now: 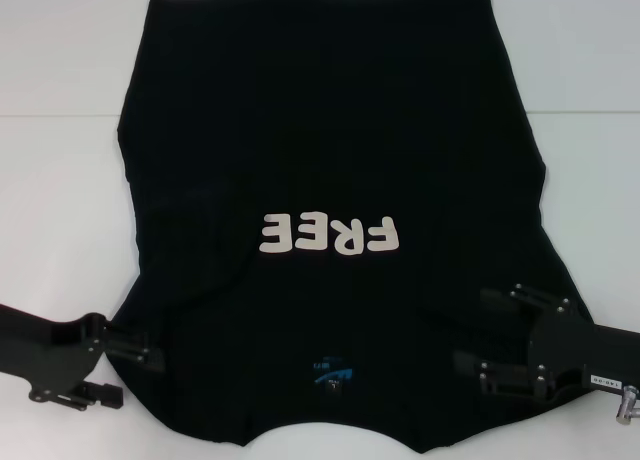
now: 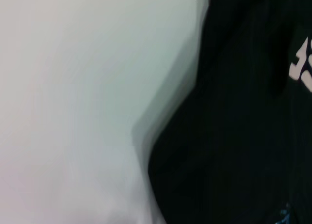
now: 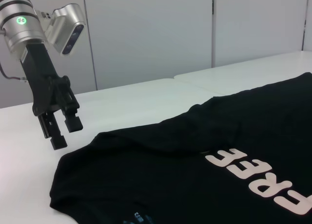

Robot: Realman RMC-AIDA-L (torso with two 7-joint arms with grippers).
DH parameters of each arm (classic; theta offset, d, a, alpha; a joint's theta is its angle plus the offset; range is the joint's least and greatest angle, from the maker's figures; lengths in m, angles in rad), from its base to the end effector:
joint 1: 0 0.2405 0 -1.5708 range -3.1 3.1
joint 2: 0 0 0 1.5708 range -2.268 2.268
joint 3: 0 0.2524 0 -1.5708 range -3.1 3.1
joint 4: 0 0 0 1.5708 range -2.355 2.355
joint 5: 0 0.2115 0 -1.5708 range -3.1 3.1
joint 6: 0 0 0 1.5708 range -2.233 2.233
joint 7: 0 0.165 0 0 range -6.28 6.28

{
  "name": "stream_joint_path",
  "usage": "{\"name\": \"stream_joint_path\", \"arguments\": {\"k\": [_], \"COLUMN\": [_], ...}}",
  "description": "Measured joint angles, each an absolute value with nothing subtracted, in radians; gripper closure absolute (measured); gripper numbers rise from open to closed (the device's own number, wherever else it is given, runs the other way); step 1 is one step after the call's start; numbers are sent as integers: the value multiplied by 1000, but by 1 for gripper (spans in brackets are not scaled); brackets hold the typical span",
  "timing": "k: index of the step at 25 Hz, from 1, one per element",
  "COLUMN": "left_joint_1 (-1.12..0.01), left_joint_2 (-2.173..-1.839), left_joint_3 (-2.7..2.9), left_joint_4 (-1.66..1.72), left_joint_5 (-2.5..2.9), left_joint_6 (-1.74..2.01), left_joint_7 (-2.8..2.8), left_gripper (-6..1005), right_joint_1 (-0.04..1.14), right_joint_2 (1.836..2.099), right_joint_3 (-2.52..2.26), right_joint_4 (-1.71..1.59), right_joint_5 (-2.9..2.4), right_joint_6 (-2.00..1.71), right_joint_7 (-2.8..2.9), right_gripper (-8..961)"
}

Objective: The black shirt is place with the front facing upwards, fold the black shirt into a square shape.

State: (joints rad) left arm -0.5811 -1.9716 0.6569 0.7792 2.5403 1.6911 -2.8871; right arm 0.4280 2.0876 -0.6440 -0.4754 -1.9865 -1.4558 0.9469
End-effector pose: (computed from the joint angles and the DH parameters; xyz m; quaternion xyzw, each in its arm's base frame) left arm -0.3106 0.3200 0.0278 -0.6002 -0.7977 -0.0152 0.0568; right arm 0.3006 0.2997 -0.0463 -0.9442 0.1483 0.2186 0.1967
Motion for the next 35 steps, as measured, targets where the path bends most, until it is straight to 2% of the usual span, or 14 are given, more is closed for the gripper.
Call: {"name": "stream_joint_path", "arguments": {"k": [35], "left_joint_1": [-630], "left_joint_2": [-1984], "left_joint_3": [695], "left_joint_4": [696], "left_joint_5": [2535], "left_joint_6": [1616], "left_joint_7": [-2878], "left_gripper": [276], "right_joint_1": [425], "right_joint_2": [2088], "right_joint_3": [-637], "right_joint_4": [-479], "right_joint_5": [-1986], "right_joint_6": [-1459], "right_joint_7": [946], "right_gripper": [27]}}
